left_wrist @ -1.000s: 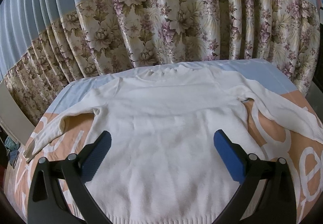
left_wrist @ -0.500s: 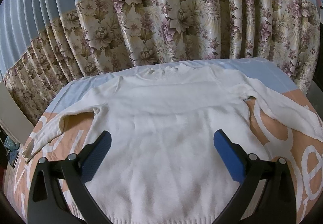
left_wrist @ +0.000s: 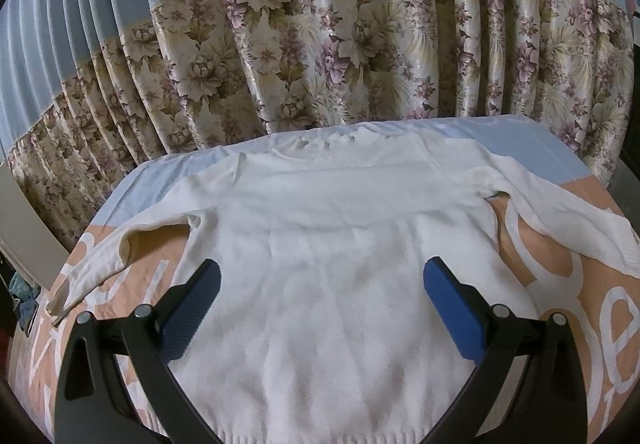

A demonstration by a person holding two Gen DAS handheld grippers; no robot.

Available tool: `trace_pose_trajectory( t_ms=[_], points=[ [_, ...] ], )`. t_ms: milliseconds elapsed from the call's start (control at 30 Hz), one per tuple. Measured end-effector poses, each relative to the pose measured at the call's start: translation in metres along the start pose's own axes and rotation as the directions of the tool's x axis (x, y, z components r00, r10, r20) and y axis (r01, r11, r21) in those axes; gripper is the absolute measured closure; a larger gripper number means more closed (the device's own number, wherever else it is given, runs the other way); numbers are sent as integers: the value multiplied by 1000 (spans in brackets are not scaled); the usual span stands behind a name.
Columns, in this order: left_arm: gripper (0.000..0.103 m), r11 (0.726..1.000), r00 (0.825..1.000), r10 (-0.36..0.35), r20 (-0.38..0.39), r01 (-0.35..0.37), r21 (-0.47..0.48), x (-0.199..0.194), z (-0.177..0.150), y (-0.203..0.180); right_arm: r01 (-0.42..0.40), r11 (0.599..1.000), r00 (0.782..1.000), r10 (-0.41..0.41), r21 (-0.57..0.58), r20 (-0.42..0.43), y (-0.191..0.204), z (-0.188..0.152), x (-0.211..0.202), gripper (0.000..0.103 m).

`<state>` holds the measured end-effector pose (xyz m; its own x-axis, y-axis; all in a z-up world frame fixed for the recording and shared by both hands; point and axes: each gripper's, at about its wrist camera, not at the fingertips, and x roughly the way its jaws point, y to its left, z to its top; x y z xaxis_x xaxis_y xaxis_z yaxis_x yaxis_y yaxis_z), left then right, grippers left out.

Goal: Fold small clothes
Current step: 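Carry the held sleeve across the sweater body with the right gripper, then open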

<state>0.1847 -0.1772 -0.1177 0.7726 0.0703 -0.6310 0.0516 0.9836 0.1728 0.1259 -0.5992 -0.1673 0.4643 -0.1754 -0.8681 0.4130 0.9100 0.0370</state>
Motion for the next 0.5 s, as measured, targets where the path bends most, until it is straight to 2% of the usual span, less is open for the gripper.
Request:
trace_pose_trajectory(
  t_ms=[233,500],
  points=[
    [1,1000,1000,2,4,-2,-7,-2,2,14,-59,998,996,60,-12,65,23,14,-32,98],
    [1,1000,999,26,37,-26,2,3,21,47,-233,972,969,230,18,91,72,37,-58,98]
  ],
)
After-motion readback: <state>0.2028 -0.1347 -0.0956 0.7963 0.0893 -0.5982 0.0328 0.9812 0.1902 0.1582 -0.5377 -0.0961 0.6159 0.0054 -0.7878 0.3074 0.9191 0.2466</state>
